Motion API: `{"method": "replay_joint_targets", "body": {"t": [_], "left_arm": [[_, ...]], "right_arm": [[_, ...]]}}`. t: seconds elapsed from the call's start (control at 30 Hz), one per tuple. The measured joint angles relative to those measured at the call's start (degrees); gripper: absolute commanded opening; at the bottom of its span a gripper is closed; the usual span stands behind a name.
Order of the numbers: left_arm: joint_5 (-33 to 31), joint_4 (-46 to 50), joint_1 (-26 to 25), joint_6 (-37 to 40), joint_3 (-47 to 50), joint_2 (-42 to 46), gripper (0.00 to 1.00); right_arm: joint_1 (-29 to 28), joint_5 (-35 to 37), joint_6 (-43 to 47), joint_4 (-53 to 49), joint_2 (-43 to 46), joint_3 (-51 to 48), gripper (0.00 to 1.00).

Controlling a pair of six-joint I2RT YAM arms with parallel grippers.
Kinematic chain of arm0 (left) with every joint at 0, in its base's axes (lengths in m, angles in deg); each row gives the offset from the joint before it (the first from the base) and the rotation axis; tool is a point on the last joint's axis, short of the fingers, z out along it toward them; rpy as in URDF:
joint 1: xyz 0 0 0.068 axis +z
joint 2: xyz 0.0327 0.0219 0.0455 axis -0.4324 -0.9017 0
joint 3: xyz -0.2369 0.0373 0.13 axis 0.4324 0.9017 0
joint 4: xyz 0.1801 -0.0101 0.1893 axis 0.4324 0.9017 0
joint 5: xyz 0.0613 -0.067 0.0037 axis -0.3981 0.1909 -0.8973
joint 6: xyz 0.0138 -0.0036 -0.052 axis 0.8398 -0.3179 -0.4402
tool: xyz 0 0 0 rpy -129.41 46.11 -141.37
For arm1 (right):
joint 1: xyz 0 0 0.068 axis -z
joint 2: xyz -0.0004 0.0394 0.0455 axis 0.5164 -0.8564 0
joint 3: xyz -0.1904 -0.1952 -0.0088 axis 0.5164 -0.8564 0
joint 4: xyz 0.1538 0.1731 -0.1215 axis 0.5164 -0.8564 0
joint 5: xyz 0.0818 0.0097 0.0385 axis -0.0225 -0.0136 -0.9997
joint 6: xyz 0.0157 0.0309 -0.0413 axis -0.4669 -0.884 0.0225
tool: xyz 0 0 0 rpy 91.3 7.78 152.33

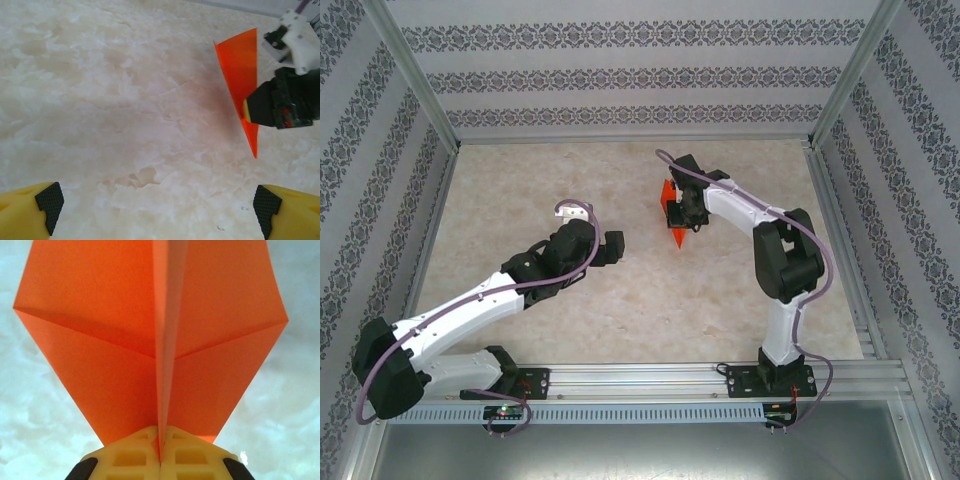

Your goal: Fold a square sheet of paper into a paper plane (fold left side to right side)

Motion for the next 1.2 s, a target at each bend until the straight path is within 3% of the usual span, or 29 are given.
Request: {"method": "replay_joint_targets", "body": {"t": [0.23, 0.57, 0.97, 1.2], "left_arm": [[-0.2, 0.0, 0.0, 0.0, 1.6, 2.0, 1.0], [-0.3, 0.0, 0.0, 0.0, 2.0, 2.5, 1.0], [-0.4, 0.1, 0.0, 0.3, 2.0, 2.4, 1.0], [-1.4, 0.0, 0.3, 1.3, 1.8, 1.7, 1.0]], "right_arm": [[1.7, 1.5, 1.2, -3.0, -6.3, 4.2, 0.07], [1.8, 2.2, 2.4, -4.4, -8.4, 5.2, 0.19], [1.8, 3.5, 3.8, -4.6, -7.5, 5.0, 0.44], [1.8, 5.5, 4.3, -4.7, 1.7, 0.2, 0.59]]}}
